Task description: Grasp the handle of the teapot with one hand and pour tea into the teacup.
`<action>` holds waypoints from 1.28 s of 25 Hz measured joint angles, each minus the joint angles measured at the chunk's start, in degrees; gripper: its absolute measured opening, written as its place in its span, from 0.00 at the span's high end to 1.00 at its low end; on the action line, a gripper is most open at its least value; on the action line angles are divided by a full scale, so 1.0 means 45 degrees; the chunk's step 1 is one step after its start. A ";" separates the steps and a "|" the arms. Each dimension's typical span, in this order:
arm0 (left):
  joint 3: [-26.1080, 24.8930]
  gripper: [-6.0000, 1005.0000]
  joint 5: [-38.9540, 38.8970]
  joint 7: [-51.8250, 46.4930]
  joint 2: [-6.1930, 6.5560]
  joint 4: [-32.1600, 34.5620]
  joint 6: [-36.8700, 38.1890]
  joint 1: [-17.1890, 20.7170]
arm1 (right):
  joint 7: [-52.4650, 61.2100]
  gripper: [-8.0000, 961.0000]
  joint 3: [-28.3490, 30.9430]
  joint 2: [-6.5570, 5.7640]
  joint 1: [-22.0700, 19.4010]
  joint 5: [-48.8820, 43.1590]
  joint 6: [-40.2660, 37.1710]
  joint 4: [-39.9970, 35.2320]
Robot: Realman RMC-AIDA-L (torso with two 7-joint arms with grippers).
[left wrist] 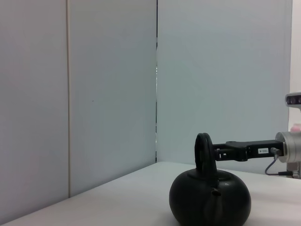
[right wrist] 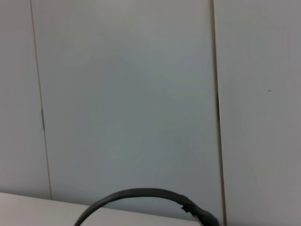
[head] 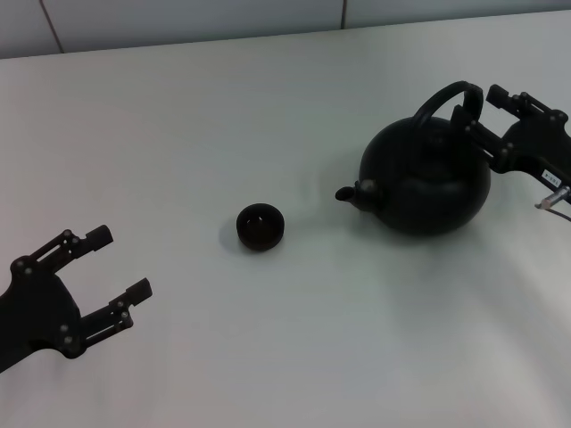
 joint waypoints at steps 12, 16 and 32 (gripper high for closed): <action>0.0012 0.21 0.0000 -0.0012 0.0020 0.0001 -0.0005 0.0020 | -0.0124 0.35 0.0930 0.0012 -0.1668 0.0112 -0.2164 0.0439; 0.0061 0.21 0.0022 -0.0126 0.0023 0.0006 -0.0020 0.0018 | -0.0404 0.35 0.1235 -0.0020 -0.1828 0.0113 -0.2435 0.0723; 0.2048 0.21 0.0136 -0.2914 0.0432 0.1388 -0.0091 -0.0917 | 0.3801 0.35 0.0643 -0.1173 -0.0774 -0.6828 -0.5374 -0.1747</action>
